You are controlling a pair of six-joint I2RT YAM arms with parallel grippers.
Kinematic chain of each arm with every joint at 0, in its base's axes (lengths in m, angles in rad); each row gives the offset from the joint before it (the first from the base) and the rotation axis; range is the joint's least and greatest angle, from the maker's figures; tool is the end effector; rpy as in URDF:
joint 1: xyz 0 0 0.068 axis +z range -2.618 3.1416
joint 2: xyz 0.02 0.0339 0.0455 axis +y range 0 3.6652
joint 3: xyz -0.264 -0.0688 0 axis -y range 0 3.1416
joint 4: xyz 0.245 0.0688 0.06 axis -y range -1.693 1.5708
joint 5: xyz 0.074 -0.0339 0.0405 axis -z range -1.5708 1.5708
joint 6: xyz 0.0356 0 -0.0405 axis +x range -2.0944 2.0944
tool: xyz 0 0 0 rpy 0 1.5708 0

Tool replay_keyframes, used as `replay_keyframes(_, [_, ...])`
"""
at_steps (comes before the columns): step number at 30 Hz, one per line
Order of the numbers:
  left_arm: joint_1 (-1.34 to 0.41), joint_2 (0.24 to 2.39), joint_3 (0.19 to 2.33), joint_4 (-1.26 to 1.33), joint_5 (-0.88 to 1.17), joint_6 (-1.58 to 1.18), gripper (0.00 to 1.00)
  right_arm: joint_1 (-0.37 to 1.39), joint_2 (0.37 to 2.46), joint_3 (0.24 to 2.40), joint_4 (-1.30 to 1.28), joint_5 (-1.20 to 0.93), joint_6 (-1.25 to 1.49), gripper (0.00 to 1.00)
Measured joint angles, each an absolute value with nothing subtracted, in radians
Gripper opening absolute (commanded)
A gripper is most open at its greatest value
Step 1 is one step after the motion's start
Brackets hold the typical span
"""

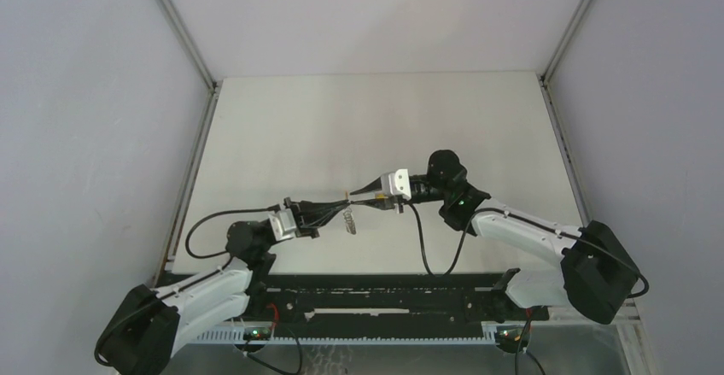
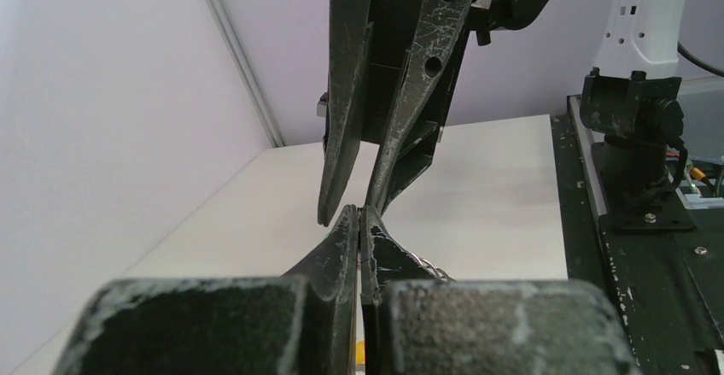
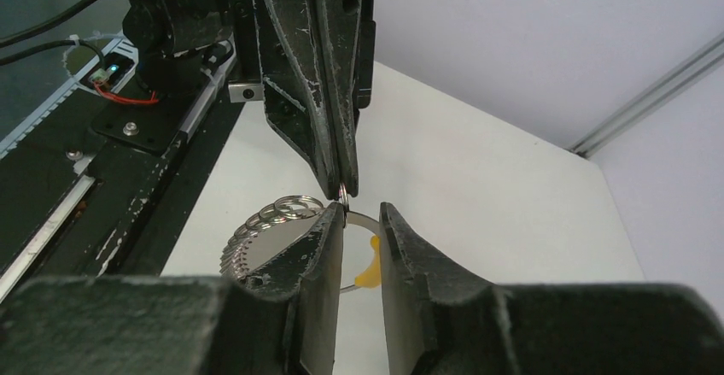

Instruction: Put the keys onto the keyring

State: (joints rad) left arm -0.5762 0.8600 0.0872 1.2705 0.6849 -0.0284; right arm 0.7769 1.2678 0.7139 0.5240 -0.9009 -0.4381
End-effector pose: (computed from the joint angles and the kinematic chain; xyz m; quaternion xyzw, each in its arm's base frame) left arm 0.1171 -0.1030 0.2340 0.4081 0.3855 -0.4049 0.7218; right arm 0.1781 0.2142 0.2848 -0.6177 0.3574 0.4137 0.5653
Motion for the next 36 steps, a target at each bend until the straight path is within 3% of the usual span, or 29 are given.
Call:
replay_keyframes(8, [-0.575, 0.852, 0.087, 1.271, 0.686, -0.036, 0.0, 0.783, 1.286, 0.73, 0.51, -0.928, -0.44, 0.12])
replay_keyframes(11, [-0.575, 0.844, 0.087, 1.272, 0.686, -0.036, 0.0, 0.784, 1.289, 0.737, 0.502, -0.939, -0.444, 0.0])
replay_keyframes(17, [-0.575, 0.837, 0.087, 1.274, 0.685, -0.035, 0.01, 0.786, 1.29, 0.772, 0.433, -0.945, -0.458, 0.0])
replay_keyframes(28, [-0.575, 0.814, 0.087, 1.258, 0.625, -0.001, 0.44, 0.819, 1.24, 1.018, -0.113, -0.699, -0.498, 0.0])
replay_keyframes(36, [-0.575, 0.73, 0.087, 1.155, 0.574, 0.047, 0.52, 0.873, 1.369, 1.422, -0.662, -0.42, -0.444, 0.0])
